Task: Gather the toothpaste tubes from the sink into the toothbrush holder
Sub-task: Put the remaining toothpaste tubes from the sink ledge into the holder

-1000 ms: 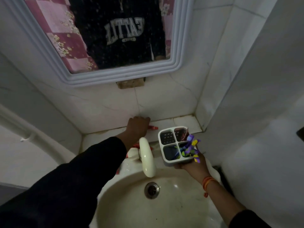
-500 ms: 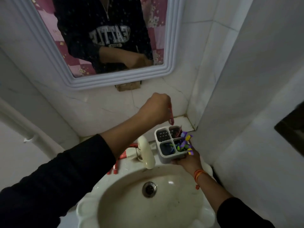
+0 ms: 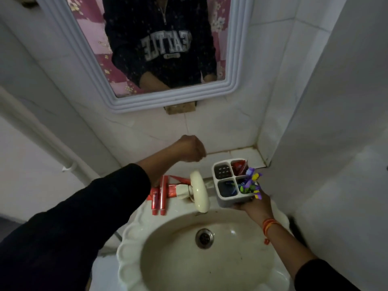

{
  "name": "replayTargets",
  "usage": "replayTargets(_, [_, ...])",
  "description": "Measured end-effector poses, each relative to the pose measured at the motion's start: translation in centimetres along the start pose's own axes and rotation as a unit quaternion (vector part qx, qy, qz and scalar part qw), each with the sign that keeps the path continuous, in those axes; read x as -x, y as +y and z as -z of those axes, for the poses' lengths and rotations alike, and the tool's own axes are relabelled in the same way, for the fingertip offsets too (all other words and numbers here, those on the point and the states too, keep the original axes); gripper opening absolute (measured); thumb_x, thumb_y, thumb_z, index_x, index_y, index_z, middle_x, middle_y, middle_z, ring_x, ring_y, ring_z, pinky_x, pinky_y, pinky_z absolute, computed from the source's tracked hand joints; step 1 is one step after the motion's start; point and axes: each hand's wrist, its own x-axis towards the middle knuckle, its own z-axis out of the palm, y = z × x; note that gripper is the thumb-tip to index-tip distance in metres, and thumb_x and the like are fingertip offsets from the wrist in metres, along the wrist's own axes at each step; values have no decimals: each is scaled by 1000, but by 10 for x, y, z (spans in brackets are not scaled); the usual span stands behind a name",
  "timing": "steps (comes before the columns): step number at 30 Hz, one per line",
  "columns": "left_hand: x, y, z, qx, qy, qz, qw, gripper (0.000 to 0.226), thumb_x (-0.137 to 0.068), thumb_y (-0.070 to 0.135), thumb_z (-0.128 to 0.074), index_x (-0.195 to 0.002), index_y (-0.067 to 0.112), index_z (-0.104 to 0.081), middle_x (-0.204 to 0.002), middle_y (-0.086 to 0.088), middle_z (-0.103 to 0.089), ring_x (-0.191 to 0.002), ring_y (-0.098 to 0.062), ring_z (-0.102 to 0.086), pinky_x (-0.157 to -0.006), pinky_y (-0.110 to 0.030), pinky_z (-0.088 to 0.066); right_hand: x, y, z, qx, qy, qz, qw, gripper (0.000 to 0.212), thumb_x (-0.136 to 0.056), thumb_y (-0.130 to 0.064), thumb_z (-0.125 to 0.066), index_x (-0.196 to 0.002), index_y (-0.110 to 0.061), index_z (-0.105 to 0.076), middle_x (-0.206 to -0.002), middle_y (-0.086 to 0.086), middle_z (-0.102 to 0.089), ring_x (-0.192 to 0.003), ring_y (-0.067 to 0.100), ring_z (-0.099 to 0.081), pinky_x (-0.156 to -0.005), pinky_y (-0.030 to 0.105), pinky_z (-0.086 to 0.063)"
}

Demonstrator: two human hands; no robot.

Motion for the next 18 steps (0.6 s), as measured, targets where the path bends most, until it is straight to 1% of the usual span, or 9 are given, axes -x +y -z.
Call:
replayTargets(1, [1, -11, -3, -60, -52, 8, 997, 39, -84, 5, -70, -121, 18, -75, -121, 3, -76, -111, -13, -70, -95, -22, -51, -1, 1, 1, -2, -4, 5, 1000, 76, -34, -20, -92, -104, -34, -64, -100, -12, -73, -98, 12, -67, -80, 27, -56])
replayTargets(3, [2, -29, -13, -130, -146, 20, 980, 57, -81, -1, -69, -135, 18, -66, -133, 3, -69, -121, -16, -65, -99, -24, -49, -4, 5, 2, 0, -13, 5, 1000, 78, -35, -22, -93, -108, -31, -65, -101, -12, -74, -99, 10, -68, -80, 29, -58])
replayTargets(5, [-1, -47, -30, -174, -175, 31, 969, 67, -79, -3, -71, -141, 19, -60, -138, 4, -63, -126, -20, -60, -97, -27, -49, -6, 8, 2, -3, -21, 3, 1000, 82, -35, -24, -93, -111, -30, -65, -101, -13, -74, -100, 9, -68, -82, 32, -59])
replayTargets(7, [-4, -61, -47, -214, -149, 31, 965, 61, -77, 1, -75, -133, 21, -64, -131, 0, -65, -117, -23, -63, -93, -33, -56, -7, 13, 2, -7, -27, 10, 1000, 86, -32, -31, -92, -113, -32, -63, -103, -13, -74, -101, 8, -68, -88, 39, -57])
replayTargets(9, [-5, -68, -62, -240, -90, 25, 966, 38, -84, 15, -73, -121, 20, -69, -122, -6, -66, -106, -26, -66, -85, -38, -59, -8, 15, 2, -17, -29, 14, 999, 84, -33, -31, -92, -112, -35, -63, -104, -13, -74, -102, 8, -68, -90, 42, -56])
replayTargets(10, [-6, -71, -67, -247, -58, 27, 967, 30, -87, 25, -70, -117, 19, -70, -118, -7, -65, -103, -28, -67, -82, -37, -59, -6, 14, 2, -16, -28, 15, 999, 80, -35, -29, -92, -109, -37, -63, -103, -14, -73, -101, 6, -67, -91, 41, -56])
replayTargets(12, [-9, -78, -74, -252, -27, 22, 967, 30, -90, 39, -66, -112, 19, -71, -111, -6, -65, -101, -29, -68, -78, -35, -56, -5, 10, 2, -25, -29, 14, 999, 72, -39, -23, -92, -104, -39, -64, -100, -15, -73, -99, 5, -66, -91, 41, -55])
replayTargets(15, [-12, -80, -65, -209, -25, -1, 978, 24, -90, 34, -68, -110, 21, -73, -112, -6, -68, -104, -28, -68, -85, -35, -56, -5, 9, 2, -44, -48, -12, 998, 67, -45, -20, -92, -103, -34, -63, -96, -9, -73, -94, 11, -67, -90, 54, -55])
replayTargets(18, [-8, -61, -34, -105, 9, -39, 994, 25, -88, 26, -75, -110, 15, -77, -112, -5, -75, -105, -22, -69, -88, -22, -47, -9, 18, 1, -59, -44, -8, 997, 78, -37, -27, -90, -109, -41, -63, -108, -5, -74, -106, 21, -68, -87, 58, -55])
